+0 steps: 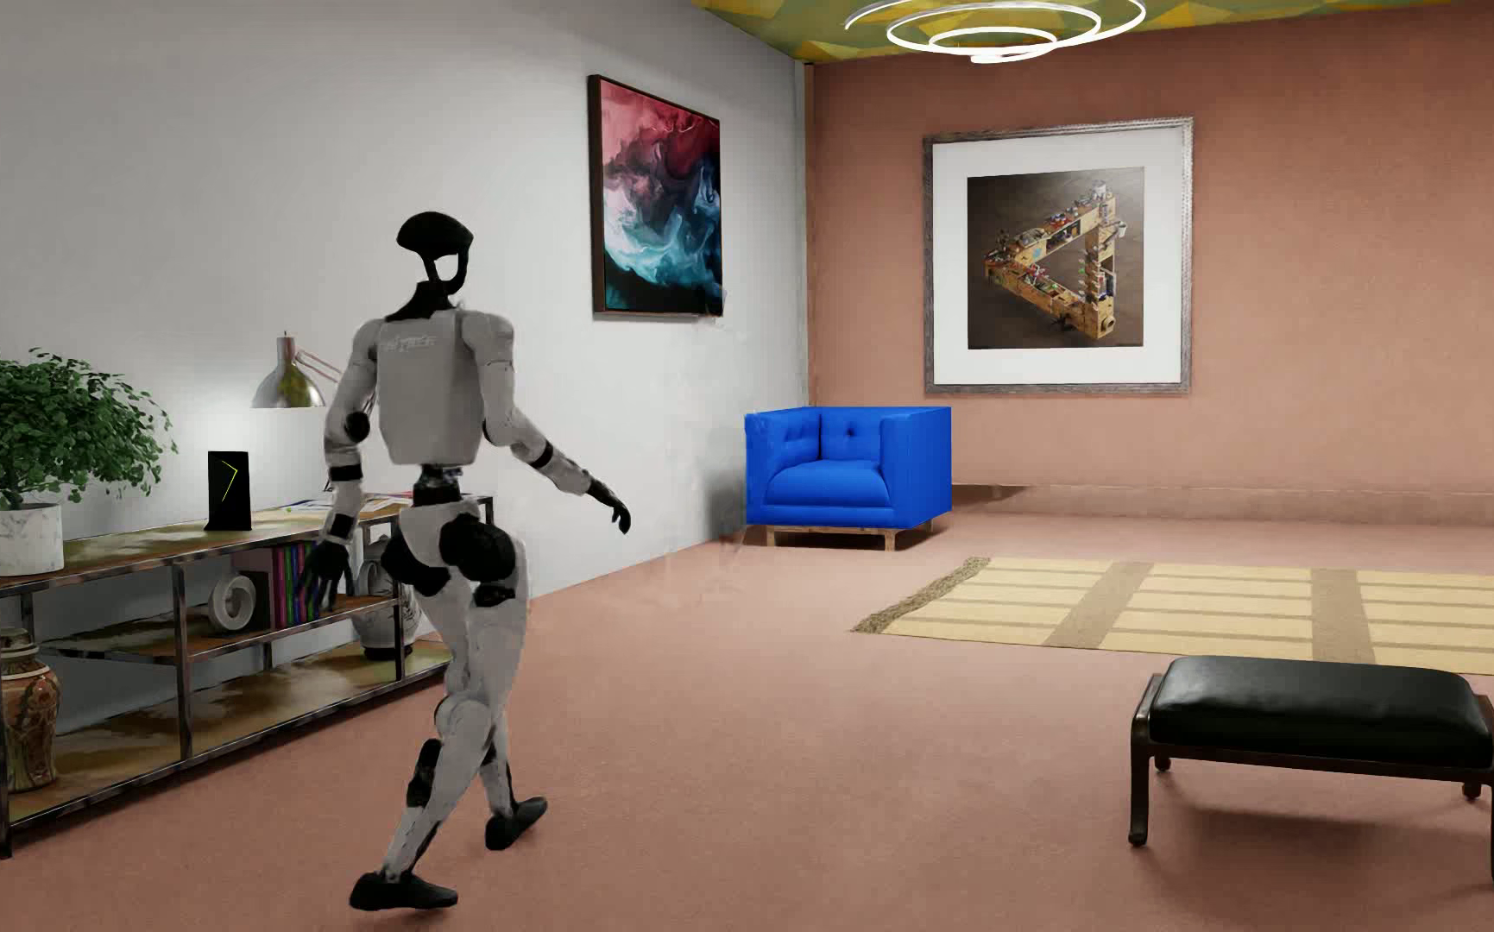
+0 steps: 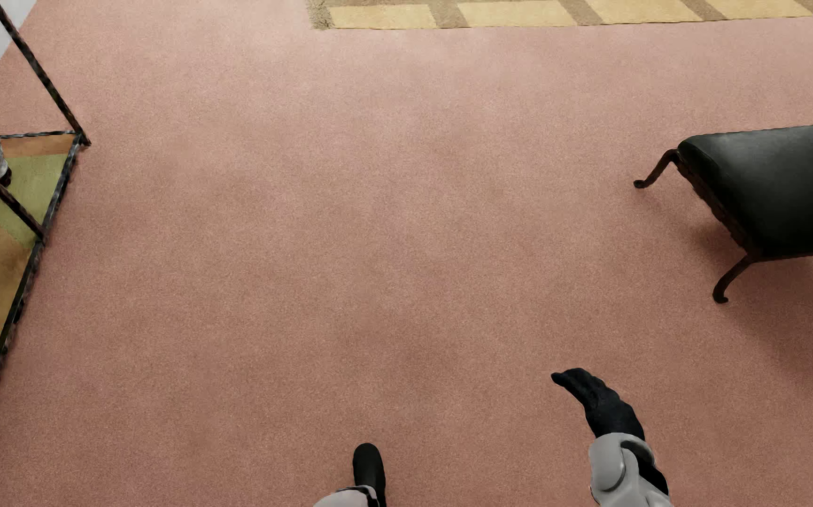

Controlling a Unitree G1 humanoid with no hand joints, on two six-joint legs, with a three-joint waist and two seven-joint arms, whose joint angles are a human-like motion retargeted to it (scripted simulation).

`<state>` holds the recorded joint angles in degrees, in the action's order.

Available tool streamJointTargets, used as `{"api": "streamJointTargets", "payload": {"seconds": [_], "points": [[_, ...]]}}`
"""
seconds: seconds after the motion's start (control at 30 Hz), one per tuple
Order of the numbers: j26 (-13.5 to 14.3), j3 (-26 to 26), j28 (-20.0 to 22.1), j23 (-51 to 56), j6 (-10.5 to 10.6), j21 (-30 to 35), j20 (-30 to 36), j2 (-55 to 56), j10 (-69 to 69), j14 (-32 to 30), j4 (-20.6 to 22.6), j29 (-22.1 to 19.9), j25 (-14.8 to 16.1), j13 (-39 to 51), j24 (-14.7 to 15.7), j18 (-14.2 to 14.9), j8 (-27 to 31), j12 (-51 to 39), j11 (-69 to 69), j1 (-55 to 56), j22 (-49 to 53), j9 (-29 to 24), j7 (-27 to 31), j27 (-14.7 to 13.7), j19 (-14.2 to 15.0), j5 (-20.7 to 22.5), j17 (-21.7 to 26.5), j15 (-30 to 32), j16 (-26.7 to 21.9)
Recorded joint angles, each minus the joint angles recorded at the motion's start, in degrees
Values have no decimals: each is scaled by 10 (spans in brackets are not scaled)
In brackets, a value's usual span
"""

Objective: Go to the armchair

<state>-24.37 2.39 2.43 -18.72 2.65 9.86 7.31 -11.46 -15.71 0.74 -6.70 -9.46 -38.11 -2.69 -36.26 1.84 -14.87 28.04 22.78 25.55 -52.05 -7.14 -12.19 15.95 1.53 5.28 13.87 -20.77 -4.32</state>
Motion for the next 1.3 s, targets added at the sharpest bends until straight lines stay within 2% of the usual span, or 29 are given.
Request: {"api": "streamJointTargets", "payload": {"seconds": [0.03, 0.1, 0.17, 0.23, 0.3, 0.37, 0.43, 0.5, 0.53, 0.57, 0.6, 0.63, 0.67, 0.7, 0.73, 0.77, 0.8, 0.83, 0.87, 0.9, 0.93, 1.0, 1.07, 1.13, 1.17, 1.2, 1.23, 1.27, 1.3], "points": [[-7, 4, -22, 3, -5, -7, 9, -11, -11, -24, 17, -8, 4, -9, -19, -83, 7, -5, 23, -19, -9, 1, -13, 13, 3, -21, 4, 22, 9], [-21, 13, -35, -33, -21, -19, 24, 24, -48, 41, 53, -20, 12, -37, -66, -96, 8, -41, 173, -59, -21, 2, -36, 53, -11, -91, -1, 145, 25], [-14, 16, -1, -115, -38, 42, -3, 119, -31, 83, 85, 35, 2, -38, -77, -103, 29, -84, 385, -126, 16, 0, -60, 96, 46, -177, 5, 278, 42], [40, 2, 57, -167, -56, 134, -32, 213, -32, 122, 124, 131, -63, -43, -49, -105, 50, -132, 508, -173, 82, -7, -64, 77, 1, -239, 39, 200, 51], [97, -25, 104, -170, -65, 104, -43, 297, -46, 158, 149, 116, -59, -90, -22, -99, 76, -189, 507, -207, 141, -13, -36, 84, -33, -220, 11, 162, 33], [126, -49, 120, -158, -63, 41, -31, 348, -66, 193, 155, 60, -20, -148, 4, -93, 90, -237, 390, -237, 221, -16, -6, 83, -22, -174, -33, 111, 4], [144, -65, 121, -167, -58, 33, -10, 368, -65, 218, 157, 43, -17, -187, 26, -91, 78, -276, 194, -273, 298, -15, 21, 78, -34, -142, -58, 110, -37], [150, -71, 129, -190, -52, 68, -2, 365, -43, 232, 160, 82, -48, -204, 51, -85, 49, -300, -29, -316, 356, -11, 41, 73, 21, -110, -61, 169, -65], [148, -69, 134, -198, -50, 84, -1, 364, -37, 242, 162, 110, -58, -208, 59, -81, 27, -305, -99, -337, 371, -9, 49, 68, 119, -99, -59, 171, -71], [142, -64, 141, -202, -47, 97, -7, 377, -45, 252, 162, 133, -69, -209, 65, -77, -4, -302, -89, -353, 379, -10, 47, 64, 129, -75, -53, 157, -71], [135, -64, 147, -203, -43, 102, -10, 377, -57, 256, 157, 149, -74, -207, 69, -75, -19, -293, -54, -367, 377, -10, 48, 62, 121, -89, -51, 190, -68], [125, -66, 151, -200, -40, 93, -8, 358, -72, 243, 147, 151, -74, -205, 68, -75, -41, -281, -49, -378, 362, -9, 53, 68, 68, -87, -57, 197, -63], [108, -71, 149, -193, -35, 71, 3, 328, -104, 217, 128, 136, -72, -206, 63, -68, -58, -270, -63, -382, 332, -7, 60, 77, -33, -73, -71, 207, -60], [87, -75, 139, -185, -27, 40, 20, 303, -173, 169, 103, 110, -62, -207, 55, -51, -75, -260, -64, -364, 288, -7, 70, 81, -66, -62, -88, 196, -58], [59, -79, 121, -184, -18, 8, 40, 286, -269, 100, 79, 81, -50, -200, 47, 3, -91, -251, -50, -327, 234, -9, 88, 87, -72, -54, -103, 172, -58], [30, -82, 88, -189, -10, -7, 73, 264, -379, 37, 59, 68, -50, -187, 34, 81, -111, -247, -35, -280, 172, -11, 114, 93, -72, -51, -108, 145, -59], [15, -86, 36, -195, -5, -14, 120, 232, -481, -15, 29, 68, -56, -168, 10, 125, -134, -246, -41, -226, 112, -12, 118, 95, -72, -44, -107, 126, -65], [13, -85, -8, -201, 0, -15, 154, 207, -554, 12, -18, 77, -70, -137, -16, 110, -146, -237, -43, -178, 68, -14, 108, 98, -70, -36, -99, 108, -71], [19, -79, -18, -202, 6, -23, 160, 185, -603, 43, -47, 73, -80, -112, -26, 53, -152, -224, -42, -128, 40, -15, 104, 96, -65, -29, -93, 91, -71], [8, -69, 8, -198, 10, -42, 135, 164, -624, 49, -59, 59, -83, -88, -20, -12, -154, -203, -45, -82, 29, -16, 103, 91, -58, -24, -89, 77, -59], [1, -58, 50, -180, 13, -61, 91, 145, -616, 56, -60, 42, -79, -69, -3, -44, -154, -177, -46, -40, 31, -16, 104, 78, -51, -20, -86, 66, -48], [11, -37, 88, -121, 13, -81, 34, 117, -523, 98, -39, 12, -57, -48, 22, -39, -151, -125, -34, 21, 44, -14, 100, 31, -33, -21, -71, 45, -33], [26, -22, 77, -66, 11, -69, 23, 92, -345, 100, -21, 5, -41, -27, 17, -39, -144, -87, -20, 49, 54, -9, 90, 5, -15, -22, -43, 22, -29], [30, -14, 50, -18, 7, -55, 13, 55, -93, 47, -4, 9, -21, -7, 8, -22, -134, -62, -29, 34, 64, -4, 73, -1, 7, -19, -19, 1, -20], [28, -13, 41, 0, 5, -46, 2, 34, 14, 32, 4, 13, -15, -1, 7, 19, -127, -53, -39, 21, 71, -2, 56, 1, 19, -19, -11, -3, -14], [26, -13, 31, 13, 3, -45, -1, 16, 32, 57, 3, 10, -8, -1, 0, 91, -124, -51, -34, 18, 75, -2, 22, 3, 34, -22, -8, -13, -12], [26, -11, 25, 18, 1, -44, -2, 1, -9, 34, 1, 9, -4, -6, -9, 40, -119, -54, -17, 16, 76, -3, -1, 9, 47, -32, -7, -17, -11], [20, -7, 25, 12, -2, -41, -5, -12, -21, 7, 16, 5, -2, -14, -20, -42, -108, -62, 4, -1, 75, -3, -7, 20, 55, -50, -8, -4, -5], [19, -3, 33, -1, -7, -33, -15, -16, -14, -8, 32, 10, -9, -29, -25, -97, -92, -66, 40, -32, 76, -2, -22, 32, 60, -79, -9, 26, 8]]}}
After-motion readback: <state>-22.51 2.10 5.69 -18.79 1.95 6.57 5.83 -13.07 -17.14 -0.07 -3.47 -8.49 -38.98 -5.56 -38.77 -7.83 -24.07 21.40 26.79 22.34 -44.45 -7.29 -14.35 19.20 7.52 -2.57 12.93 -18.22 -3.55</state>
